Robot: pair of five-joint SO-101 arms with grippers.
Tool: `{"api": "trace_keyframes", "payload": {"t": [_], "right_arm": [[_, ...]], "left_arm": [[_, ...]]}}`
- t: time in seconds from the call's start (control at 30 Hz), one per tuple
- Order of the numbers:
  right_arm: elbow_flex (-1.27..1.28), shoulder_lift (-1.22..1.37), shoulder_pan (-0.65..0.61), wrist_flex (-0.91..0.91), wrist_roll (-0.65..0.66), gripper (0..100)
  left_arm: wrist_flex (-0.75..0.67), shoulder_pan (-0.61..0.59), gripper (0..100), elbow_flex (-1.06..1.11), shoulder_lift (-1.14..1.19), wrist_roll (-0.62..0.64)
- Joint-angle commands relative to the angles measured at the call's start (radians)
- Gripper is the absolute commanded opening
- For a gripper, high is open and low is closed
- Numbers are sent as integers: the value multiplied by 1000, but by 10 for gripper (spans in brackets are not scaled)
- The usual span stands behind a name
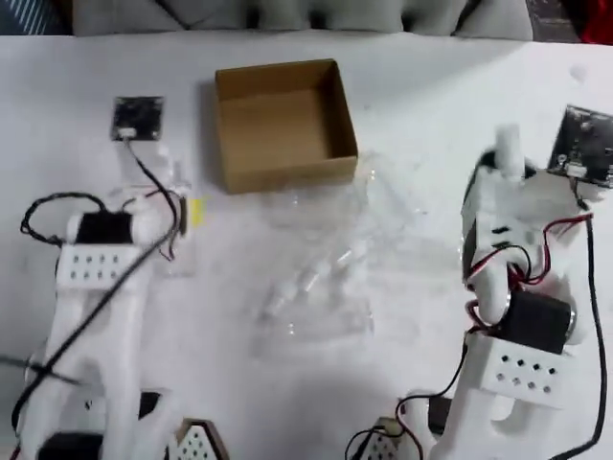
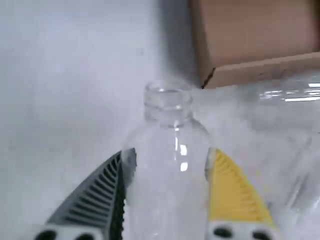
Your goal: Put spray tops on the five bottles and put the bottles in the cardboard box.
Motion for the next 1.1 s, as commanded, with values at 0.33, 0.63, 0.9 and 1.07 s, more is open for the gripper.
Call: {"api": "trace_keyframes", "payload": {"t": [0.33, 0.63, 0.9, 1.07], "right_arm": [[78, -50, -259, -682, -75, 16], [203, -205, -420, -690, -278, 15], [180, -163, -654, -1000, -264, 15], [-12, -56, -789, -1038, -109, 15]], "left_arm": [[-107, 331, 32, 97, -575, -87], [-371, 387, 31, 491, -934, -86], [-549, 486, 31, 694, -1040, -86], [-554, 483, 31, 721, -1118, -86]]}}
